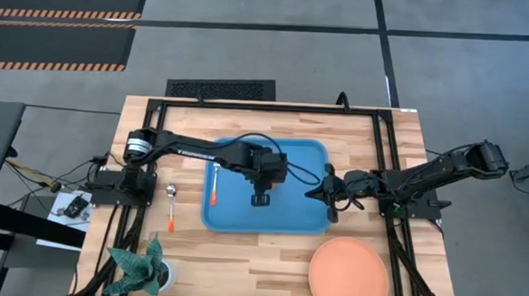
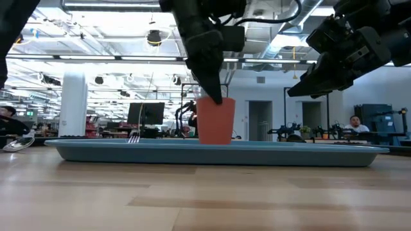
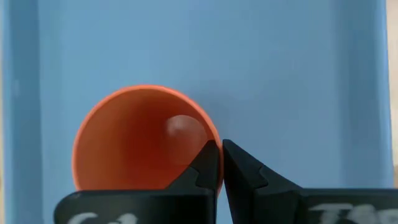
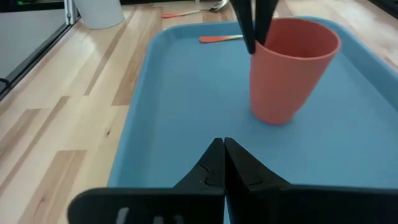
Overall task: Pick and place plate/cup/fork/spoon on tray
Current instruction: Put the orange cup on the top side of the blue serving tray
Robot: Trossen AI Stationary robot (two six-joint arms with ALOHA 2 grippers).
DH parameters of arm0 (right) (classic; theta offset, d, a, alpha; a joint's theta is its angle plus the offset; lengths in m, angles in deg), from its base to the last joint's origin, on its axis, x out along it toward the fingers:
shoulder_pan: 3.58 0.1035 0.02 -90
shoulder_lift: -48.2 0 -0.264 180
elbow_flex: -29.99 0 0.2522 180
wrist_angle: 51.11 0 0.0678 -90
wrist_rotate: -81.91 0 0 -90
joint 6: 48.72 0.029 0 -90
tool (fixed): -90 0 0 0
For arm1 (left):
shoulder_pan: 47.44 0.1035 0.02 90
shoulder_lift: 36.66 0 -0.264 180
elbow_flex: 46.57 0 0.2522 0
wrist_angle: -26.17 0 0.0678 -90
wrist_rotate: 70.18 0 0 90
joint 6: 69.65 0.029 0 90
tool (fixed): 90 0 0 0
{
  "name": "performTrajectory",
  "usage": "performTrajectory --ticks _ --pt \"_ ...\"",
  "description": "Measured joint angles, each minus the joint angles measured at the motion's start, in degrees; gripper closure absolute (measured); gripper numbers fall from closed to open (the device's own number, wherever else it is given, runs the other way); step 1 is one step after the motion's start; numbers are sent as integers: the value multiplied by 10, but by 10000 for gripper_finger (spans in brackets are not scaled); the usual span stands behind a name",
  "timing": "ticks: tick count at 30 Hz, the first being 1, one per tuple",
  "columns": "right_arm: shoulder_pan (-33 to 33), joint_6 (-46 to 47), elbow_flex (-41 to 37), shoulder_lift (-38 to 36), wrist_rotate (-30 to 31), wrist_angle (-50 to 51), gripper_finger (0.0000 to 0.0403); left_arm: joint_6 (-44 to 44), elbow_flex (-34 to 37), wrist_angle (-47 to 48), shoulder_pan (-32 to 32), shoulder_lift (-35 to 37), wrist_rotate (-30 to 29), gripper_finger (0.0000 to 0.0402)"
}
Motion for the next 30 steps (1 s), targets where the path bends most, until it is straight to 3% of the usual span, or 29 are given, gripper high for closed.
performTrajectory --ticks 6,13,22,26,30 --pt "0 0 0 0 0 1 392 -5 0 3 6 0 13 397" --pt "0 0 0 0 0 0 392 -5 -2 9 1 -1 33 354" --pt "0 0 0 0 0 -2 392 22 -82 71 1 3 53 302" --pt "0 6 0 0 0 -3 392 28 -54 16 1 38 85 315" --pt "-4 6 4 0 1 1 392 8 48 -114 1 108 93 367"
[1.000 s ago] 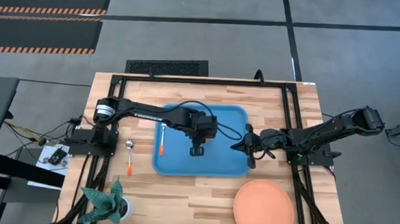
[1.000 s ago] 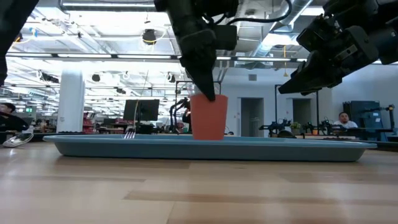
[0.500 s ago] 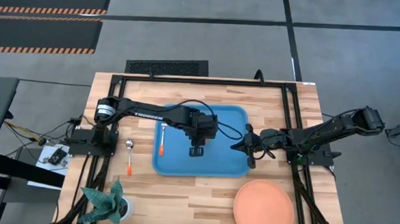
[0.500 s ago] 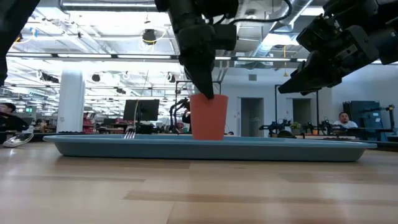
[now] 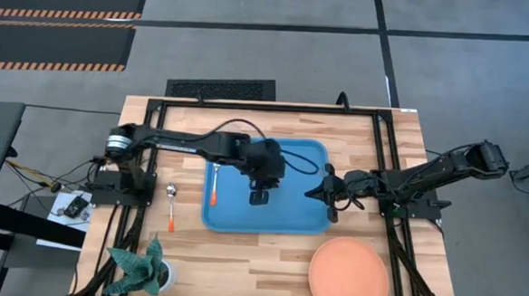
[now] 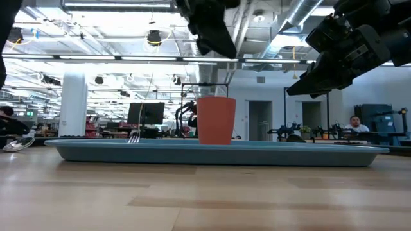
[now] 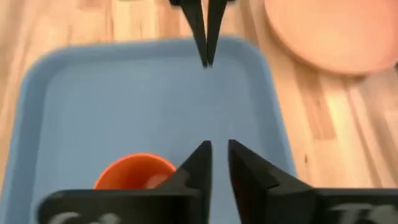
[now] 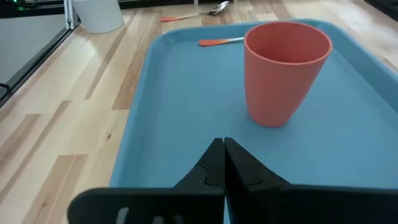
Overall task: Pick and place plate/cup/fork/spoon on tray
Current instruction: Put the orange cup on the top side of the blue serving tray
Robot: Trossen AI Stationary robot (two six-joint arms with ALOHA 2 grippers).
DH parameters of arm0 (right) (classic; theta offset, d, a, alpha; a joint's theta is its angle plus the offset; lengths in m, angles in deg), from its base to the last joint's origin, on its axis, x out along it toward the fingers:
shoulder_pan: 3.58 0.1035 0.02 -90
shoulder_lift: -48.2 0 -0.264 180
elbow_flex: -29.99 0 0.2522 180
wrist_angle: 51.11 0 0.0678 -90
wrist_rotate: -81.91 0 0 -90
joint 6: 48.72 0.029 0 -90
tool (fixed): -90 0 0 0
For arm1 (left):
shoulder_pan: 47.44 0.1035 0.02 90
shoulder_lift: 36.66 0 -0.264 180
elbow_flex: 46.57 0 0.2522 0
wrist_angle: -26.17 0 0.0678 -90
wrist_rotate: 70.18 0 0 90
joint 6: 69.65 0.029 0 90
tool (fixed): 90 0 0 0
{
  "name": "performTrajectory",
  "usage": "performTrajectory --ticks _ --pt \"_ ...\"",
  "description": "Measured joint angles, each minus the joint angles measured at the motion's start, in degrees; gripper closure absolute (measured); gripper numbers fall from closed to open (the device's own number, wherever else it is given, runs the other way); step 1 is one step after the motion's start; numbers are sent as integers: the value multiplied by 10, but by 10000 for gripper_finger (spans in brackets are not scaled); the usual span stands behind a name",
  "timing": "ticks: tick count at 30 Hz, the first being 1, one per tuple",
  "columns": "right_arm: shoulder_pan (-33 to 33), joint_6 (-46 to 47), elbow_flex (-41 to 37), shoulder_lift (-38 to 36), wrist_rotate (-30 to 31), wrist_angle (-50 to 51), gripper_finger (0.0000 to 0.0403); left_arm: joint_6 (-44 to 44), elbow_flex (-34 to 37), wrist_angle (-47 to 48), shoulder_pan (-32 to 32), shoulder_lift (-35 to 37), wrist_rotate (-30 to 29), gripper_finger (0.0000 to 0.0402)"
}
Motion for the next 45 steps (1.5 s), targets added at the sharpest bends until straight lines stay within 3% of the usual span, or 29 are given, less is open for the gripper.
performTrajectory --ticks 3,10,16,26,31,39,45 --pt "-6 -2 24 0 0 23 392 -25 106 -110 0 59 -3 395" --pt "-37 -45 126 32 -2 142 392 -73 362 -381 3 200 -29 392" --pt "-62 -69 260 120 -7 285 380 -66 503 -532 26 289 -33 400" --pt "-68 -209 474 276 -19 478 271 -65 599 -604 63 385 -32 400" --pt "-77 -290 555 341 -18 555 239 -65 619 -606 70 416 -34 400" --pt "-83 -335 624 422 -17 616 246 -56 646 -599 70 445 -36 400" --pt "-83 -341 636 454 -17 627 282 -72 702 -701 80 443 -34 400"
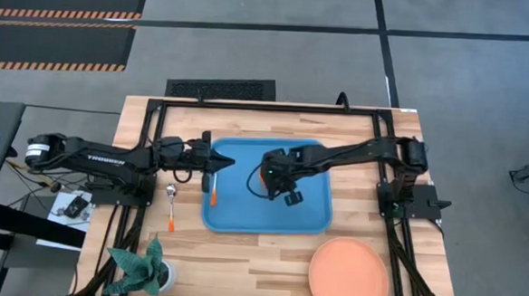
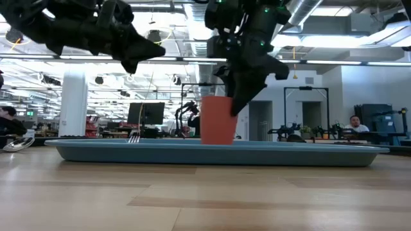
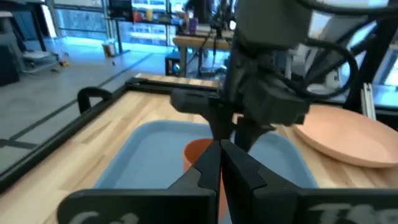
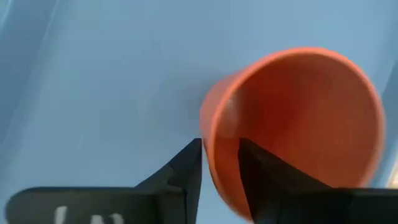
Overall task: Pick and place plate/cup/fork/spoon on tray
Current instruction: Put the orange cup on the top side of the blue serving tray
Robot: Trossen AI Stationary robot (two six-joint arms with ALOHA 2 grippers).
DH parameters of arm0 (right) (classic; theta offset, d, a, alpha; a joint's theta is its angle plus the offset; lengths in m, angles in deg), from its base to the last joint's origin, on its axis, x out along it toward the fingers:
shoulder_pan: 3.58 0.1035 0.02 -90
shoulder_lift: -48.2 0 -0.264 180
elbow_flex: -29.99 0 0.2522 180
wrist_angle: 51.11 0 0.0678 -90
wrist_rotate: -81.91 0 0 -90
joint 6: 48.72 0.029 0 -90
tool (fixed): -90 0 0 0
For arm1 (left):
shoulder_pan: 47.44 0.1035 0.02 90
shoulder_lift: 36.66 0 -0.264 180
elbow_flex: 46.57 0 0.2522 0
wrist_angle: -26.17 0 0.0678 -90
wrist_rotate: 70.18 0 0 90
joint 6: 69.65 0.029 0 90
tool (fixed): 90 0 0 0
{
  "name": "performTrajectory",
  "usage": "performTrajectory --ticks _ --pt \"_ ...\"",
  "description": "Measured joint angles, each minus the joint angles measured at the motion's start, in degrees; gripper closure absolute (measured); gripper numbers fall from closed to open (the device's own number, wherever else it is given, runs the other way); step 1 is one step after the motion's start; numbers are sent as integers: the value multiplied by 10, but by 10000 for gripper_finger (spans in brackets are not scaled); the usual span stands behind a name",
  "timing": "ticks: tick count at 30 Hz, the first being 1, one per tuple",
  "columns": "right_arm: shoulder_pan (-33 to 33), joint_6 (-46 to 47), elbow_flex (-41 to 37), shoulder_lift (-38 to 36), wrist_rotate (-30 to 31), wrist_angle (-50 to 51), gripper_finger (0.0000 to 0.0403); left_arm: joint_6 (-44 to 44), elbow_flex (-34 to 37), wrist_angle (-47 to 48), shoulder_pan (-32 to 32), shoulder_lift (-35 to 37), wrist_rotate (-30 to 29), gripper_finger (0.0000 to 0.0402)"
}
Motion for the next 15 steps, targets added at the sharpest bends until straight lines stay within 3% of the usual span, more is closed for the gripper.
performTrajectory --ticks 12,15 --pt "-12 28 0 -22 -7 32 387 14 25 -14 46 15 10 400" --pt "-29 62 0 -50 -16 61 390 14 25 -15 53 15 10 400"
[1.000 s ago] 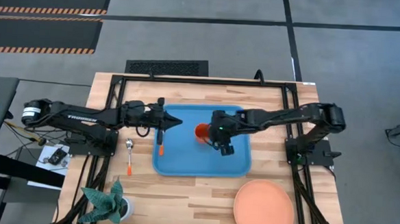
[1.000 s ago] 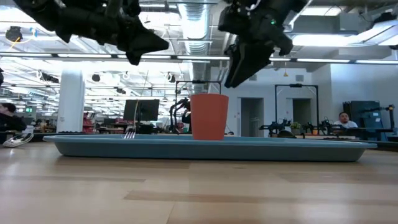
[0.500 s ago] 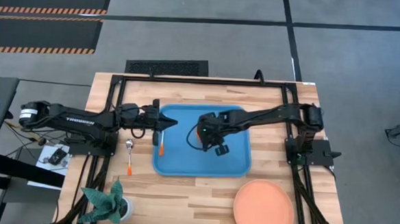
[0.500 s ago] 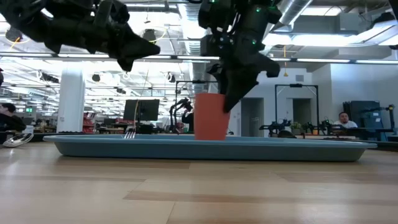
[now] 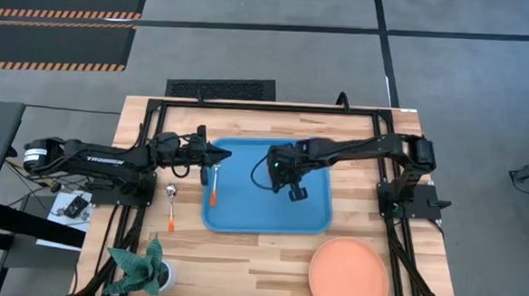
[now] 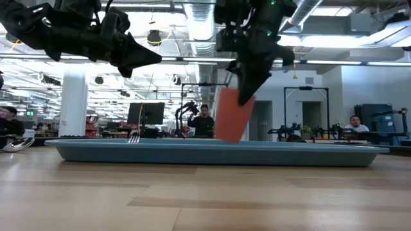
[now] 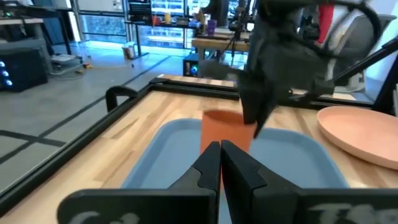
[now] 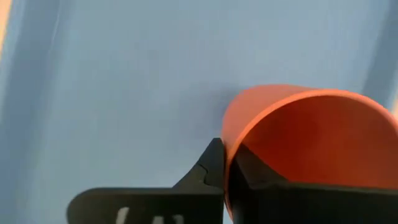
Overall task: Pick and place plate/cup/fork/spoon on tray
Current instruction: Put the orange cup on the top side of the blue serving tray
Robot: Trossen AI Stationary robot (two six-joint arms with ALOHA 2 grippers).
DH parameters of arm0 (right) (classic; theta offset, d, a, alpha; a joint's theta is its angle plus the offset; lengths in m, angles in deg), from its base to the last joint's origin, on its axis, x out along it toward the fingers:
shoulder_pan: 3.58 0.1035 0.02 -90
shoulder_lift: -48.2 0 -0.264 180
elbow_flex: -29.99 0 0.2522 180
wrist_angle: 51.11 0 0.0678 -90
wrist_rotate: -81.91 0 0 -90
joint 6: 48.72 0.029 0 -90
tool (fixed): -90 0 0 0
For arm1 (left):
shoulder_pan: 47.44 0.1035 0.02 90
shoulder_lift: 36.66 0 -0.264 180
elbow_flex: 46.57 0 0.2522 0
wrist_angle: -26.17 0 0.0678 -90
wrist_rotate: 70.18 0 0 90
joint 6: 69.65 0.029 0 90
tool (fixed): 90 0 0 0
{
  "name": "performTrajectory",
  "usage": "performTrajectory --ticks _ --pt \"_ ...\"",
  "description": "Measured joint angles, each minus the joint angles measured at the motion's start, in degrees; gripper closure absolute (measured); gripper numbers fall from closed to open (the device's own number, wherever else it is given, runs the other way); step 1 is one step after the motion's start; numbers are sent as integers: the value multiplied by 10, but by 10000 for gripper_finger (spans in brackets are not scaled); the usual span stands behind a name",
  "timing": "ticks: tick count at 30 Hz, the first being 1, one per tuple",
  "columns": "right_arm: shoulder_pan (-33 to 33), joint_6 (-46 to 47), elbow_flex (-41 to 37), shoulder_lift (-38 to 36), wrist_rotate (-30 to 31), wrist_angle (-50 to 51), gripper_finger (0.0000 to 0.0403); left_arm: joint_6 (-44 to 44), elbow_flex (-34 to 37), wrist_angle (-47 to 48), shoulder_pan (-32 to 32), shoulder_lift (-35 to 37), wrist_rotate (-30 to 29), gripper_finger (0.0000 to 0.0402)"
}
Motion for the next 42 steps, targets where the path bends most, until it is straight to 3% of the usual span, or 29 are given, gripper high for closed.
performTrajectory --ticks 5,10,15,42 --pt "-61 66 -19 -39 -13 59 384 0 0 -1 9 0 0 400" --pt "-130 74 -80 -48 -28 58 396 0 0 0 10 0 0 400" --pt "-174 82 -98 -48 -30 38 381 0 0 1 10 0 0 400" --pt "-196 78 -74 -48 -38 91 387 -5 -1 14 10 0 -1 400"
